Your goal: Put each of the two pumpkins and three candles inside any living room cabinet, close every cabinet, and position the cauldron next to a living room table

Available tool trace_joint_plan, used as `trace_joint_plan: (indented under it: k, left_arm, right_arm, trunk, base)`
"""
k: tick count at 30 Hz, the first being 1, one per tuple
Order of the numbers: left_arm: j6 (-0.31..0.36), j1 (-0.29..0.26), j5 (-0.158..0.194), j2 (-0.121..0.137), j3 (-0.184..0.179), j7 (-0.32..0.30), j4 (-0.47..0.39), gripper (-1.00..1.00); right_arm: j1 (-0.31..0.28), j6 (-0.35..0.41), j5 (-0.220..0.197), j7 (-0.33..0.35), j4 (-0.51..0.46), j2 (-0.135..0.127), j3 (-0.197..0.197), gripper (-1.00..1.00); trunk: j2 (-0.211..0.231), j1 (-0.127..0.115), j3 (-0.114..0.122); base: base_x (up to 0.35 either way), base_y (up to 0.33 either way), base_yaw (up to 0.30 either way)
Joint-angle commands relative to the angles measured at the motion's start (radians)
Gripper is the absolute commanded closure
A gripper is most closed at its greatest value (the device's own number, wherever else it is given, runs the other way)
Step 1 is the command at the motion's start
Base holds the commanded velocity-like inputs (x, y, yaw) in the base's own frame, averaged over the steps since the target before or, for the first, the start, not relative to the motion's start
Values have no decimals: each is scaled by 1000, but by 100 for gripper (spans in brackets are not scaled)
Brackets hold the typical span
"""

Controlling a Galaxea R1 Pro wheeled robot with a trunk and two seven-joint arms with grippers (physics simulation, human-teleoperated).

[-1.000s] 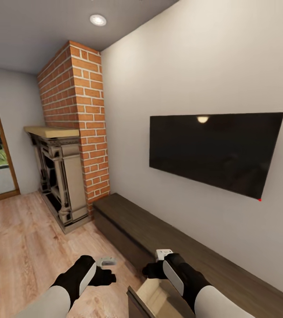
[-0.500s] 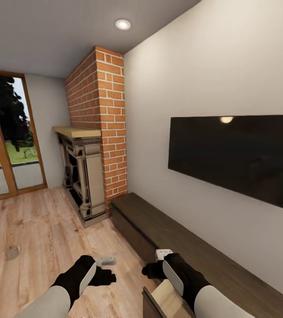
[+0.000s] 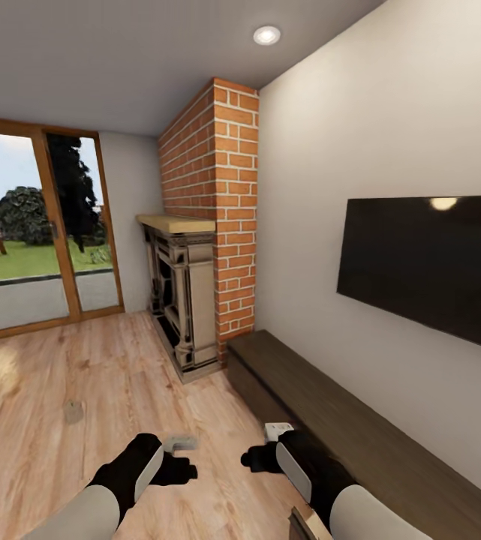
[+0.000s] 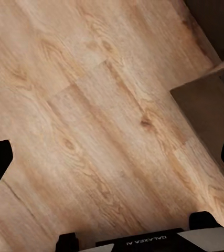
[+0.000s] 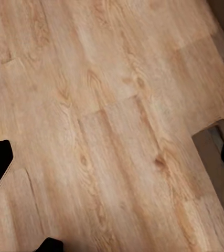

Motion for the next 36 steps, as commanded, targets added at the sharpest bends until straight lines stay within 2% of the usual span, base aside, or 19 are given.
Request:
trace_joint_plan:
  k: [1, 13, 27, 34, 36]
  left_arm:
    - [4, -1, 9, 1, -8, 2, -1, -100]
    - [4, -1, 9, 2, -8, 2, 0, -100]
    - [4, -1, 9, 2, -8, 2, -1, -100]
    - [4, -1, 9, 1, -8, 2, -1, -100]
    - [4, -1, 9, 1, -8, 2, -1, -100]
  right_arm:
    - [-1, 3, -10, -9, -1, -1, 5, -100]
    - [-1, 1, -10, -9, -1, -1, 5, -100]
    - [-1, 1, -9, -9, -1, -1, 5, -100]
    - [-1, 1, -9, -9, 0, -1, 5, -100]
    - [-1, 2, -9, -9, 0, -1, 5, -100]
  trunk:
    - [-1, 1, -2]
    - [-1, 1, -2]
    - [-1, 1, -2]
    - [-1, 1, -2]
    - [13, -7, 5]
  base:
    - [102, 302, 285]
    - [55, 316, 286]
    - [174, 293, 286]
    - [104, 111, 285]
    - [17, 18, 285]
